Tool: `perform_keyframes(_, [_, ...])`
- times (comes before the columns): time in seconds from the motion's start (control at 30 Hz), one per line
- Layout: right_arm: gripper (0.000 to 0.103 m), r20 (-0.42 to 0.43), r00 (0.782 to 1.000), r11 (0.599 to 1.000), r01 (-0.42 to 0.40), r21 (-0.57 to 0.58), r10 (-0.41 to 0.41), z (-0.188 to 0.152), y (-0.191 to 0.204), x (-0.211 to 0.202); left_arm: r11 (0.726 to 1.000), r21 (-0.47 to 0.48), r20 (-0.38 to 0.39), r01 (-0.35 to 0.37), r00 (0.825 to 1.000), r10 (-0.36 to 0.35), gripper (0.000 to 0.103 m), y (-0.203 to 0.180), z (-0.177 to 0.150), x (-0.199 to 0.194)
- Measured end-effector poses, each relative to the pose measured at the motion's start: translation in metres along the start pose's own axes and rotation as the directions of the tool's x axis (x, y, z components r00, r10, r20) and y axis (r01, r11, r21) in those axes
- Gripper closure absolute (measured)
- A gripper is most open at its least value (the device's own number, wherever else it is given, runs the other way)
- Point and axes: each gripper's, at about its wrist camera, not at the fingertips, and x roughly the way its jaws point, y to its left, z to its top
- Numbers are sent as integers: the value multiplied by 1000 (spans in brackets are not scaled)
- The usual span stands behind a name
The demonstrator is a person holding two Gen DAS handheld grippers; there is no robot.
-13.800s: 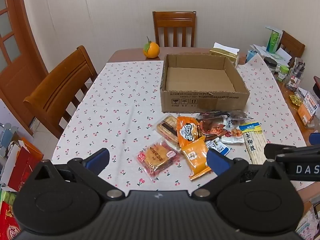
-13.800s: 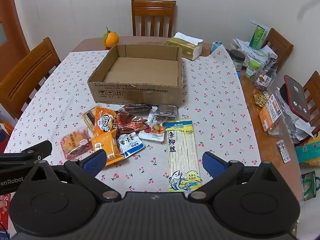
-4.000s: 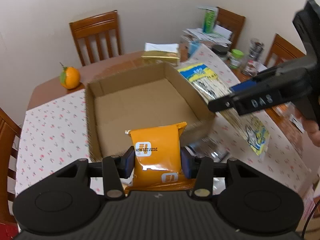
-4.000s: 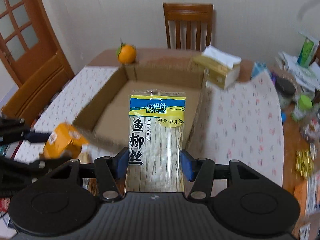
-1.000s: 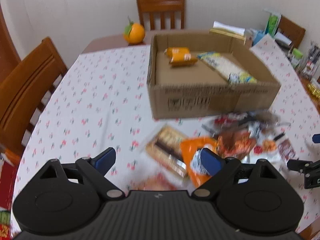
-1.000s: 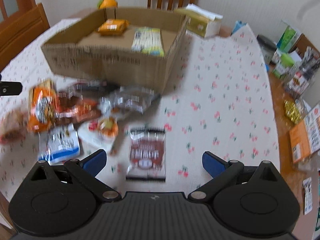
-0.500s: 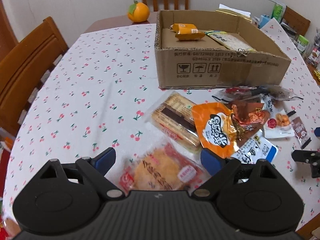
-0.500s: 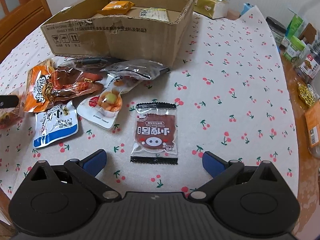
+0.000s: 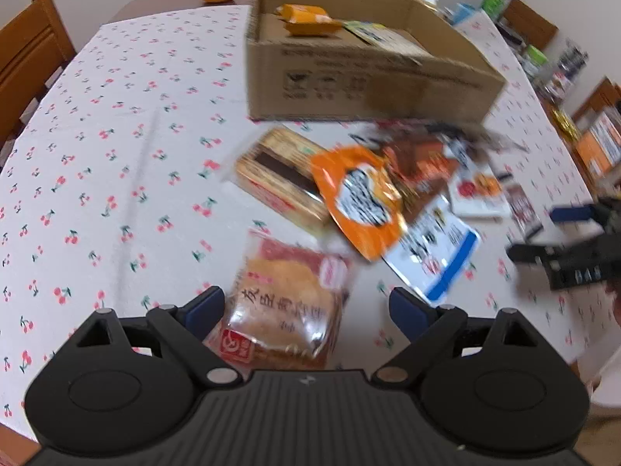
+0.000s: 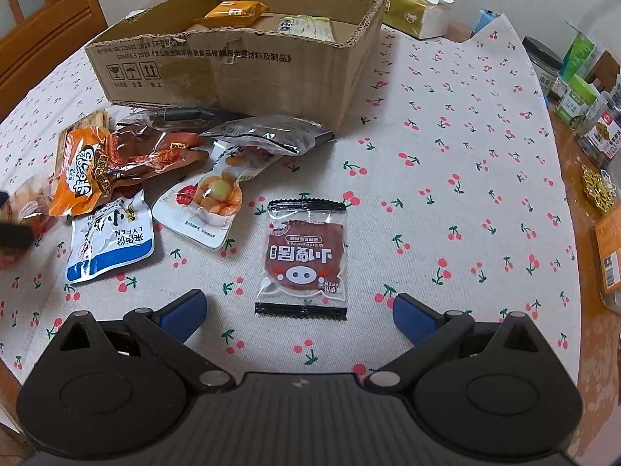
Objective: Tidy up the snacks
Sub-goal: 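Grasp the round pastry with the left tool while the right tool grasps the red jerky packet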
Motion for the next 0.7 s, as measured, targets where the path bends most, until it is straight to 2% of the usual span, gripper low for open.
perform_keyframes(0.17, [0,16,1000,1000,-5,-12,5,-2,0,-1,994,81,20,-68,998,66,13,-12,-8,4])
perform_keyframes(0.63, [0,60,998,1000,16,19,-18,11,-7,9,990,129,5,-52,999,52,14,-10,-8,13])
perform_keyframes(0.7, [6,78,997,1000,13,17,-14,12,-7,8,989,140,5,-50,999,49,17,-10,-7,12])
